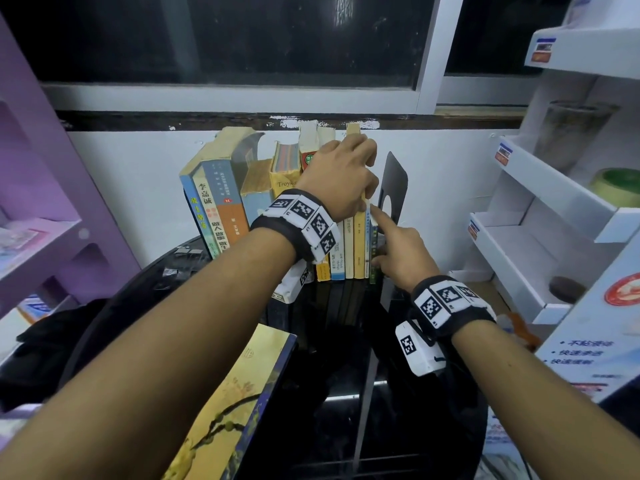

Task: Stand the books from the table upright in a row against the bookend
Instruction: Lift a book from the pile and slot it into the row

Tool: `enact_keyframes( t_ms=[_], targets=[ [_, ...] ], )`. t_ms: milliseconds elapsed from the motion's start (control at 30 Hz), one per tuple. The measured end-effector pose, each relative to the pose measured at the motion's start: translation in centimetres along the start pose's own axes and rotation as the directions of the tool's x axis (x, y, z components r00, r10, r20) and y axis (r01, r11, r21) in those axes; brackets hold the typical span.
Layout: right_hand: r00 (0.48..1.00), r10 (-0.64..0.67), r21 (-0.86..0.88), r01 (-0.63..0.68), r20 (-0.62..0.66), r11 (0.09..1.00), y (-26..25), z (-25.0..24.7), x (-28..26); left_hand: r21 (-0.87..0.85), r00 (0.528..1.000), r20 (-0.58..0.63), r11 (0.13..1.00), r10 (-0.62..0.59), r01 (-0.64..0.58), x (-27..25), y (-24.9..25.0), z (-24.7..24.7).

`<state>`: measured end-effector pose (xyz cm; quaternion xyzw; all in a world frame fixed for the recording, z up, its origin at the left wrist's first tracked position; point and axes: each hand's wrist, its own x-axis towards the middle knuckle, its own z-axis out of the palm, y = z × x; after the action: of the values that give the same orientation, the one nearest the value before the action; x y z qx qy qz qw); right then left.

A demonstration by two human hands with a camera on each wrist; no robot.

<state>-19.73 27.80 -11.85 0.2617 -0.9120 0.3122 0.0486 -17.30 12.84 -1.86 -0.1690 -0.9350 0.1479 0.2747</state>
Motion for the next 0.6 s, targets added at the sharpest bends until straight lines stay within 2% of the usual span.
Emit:
enact_keyframes(
  t_ms=[467, 600],
  targets=[
    [1.0, 0.015, -0.002, -0.015, -0.021, 1.0, 0.0, 0.0, 0.7, 0.014, 1.0, -0.016, 1.0, -0.001, 0.001, 0.0, 0.0, 0.2],
    [1.0, 0.011, -0.07, -0.012, -0.021, 0.997, -0.2, 0.1, 1.1, 0.021, 1.0, -0.015, 1.0, -0.003, 0.003, 0.0, 0.0, 0.2]
  ],
)
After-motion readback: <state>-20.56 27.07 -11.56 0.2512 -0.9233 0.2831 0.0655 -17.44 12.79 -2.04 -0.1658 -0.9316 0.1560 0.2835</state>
